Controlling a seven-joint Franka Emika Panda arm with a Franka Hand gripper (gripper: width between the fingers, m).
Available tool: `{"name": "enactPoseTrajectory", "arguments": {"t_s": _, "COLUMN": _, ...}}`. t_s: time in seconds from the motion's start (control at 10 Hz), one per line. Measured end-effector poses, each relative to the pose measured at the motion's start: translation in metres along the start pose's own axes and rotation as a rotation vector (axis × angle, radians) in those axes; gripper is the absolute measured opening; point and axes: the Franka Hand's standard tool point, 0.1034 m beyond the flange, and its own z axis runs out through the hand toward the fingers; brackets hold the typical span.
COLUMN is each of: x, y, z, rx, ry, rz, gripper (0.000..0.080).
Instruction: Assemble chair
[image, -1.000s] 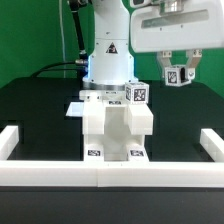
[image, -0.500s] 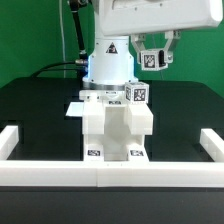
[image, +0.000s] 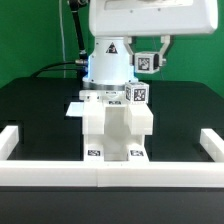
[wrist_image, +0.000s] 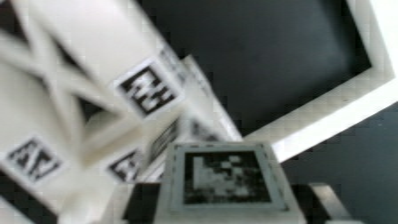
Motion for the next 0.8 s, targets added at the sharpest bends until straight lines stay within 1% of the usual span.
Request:
{"name": "enactPoseTrajectory", "arguments": {"t_s": 0.1, "x": 0.012, "y": 0.012, "z": -0.005, "rx": -0.003, "ry": 0.004, "rz": -0.045, "gripper": 0.0275}}
{"name": "enactPoseTrajectory", "arguments": {"t_s": 0.2, "x": 0.018, "y": 0.017, "z": -0.007, "rx": -0.003, "ry": 0.012, "rz": -0.035, "gripper": 0.0275}}
{"name": "enactPoseTrajectory", "arguments": {"t_s": 0.3, "x": 0.015, "y": 0.015, "z": -0.006, "rx": -0.004, "ry": 0.008, "rz": -0.037, "gripper": 0.0275}}
{"name": "enactPoseTrajectory", "arguments": {"t_s": 0.6, "x": 0.015, "y": 0.017, "z": -0.005, "rx": -0.006, "ry": 0.006, "rz": -0.039, "gripper": 0.0275}}
{"name": "enactPoseTrajectory", "arguments": {"t_s": 0.7, "x": 0.016, "y": 0.025, "z": -0.002, "rx": -0.016, "ry": 0.010, "rz": -0.140, "gripper": 0.0275}}
{"name": "enactPoseTrajectory", "arguments": {"t_s": 0.8, "x": 0.019, "y": 0.033, "z": 0.000, "rx": -0.022, "ry": 0.011, "rz": -0.182, "gripper": 0.0275}}
